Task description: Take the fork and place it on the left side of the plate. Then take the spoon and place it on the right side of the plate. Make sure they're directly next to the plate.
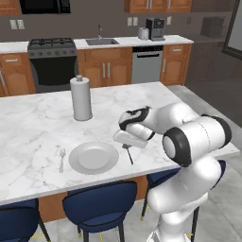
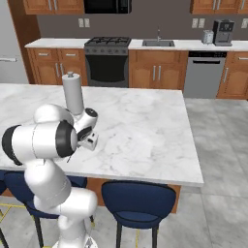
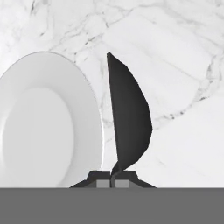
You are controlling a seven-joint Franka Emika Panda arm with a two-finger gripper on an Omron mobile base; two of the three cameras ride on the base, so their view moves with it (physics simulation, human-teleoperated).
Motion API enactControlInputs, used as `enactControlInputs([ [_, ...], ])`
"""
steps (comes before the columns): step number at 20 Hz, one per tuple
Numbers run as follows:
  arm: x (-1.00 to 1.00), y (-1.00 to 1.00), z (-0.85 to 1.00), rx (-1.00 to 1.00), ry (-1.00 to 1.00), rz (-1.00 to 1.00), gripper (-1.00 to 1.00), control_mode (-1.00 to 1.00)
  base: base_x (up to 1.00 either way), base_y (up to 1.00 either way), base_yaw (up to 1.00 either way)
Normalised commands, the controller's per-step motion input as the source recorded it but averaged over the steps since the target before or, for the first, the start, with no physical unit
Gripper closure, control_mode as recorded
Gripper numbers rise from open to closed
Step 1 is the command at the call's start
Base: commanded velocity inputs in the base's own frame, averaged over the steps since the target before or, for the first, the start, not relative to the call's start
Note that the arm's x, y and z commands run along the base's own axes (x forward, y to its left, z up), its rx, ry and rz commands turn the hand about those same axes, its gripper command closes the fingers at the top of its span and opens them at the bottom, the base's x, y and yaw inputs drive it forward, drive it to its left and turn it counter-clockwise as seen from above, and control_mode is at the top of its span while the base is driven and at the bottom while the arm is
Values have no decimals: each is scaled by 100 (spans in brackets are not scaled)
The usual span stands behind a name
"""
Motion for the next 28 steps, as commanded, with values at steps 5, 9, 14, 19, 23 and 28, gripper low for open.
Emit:
enactControlInputs([
  [5,38,0,-27,0,0,11,100,-100,0,0,0],
  [9,38,4,-29,0,0,9,100,-100,0,0,0],
  [14,32,10,-29,0,0,4,100,-100,0,0,0],
  [19,29,11,-25,0,0,0,100,-100,0,0,0],
  [23,29,14,-22,0,0,0,100,-100,0,0,0],
  [28,13,21,-22,0,-2,0,100,-100,0,0,0],
])
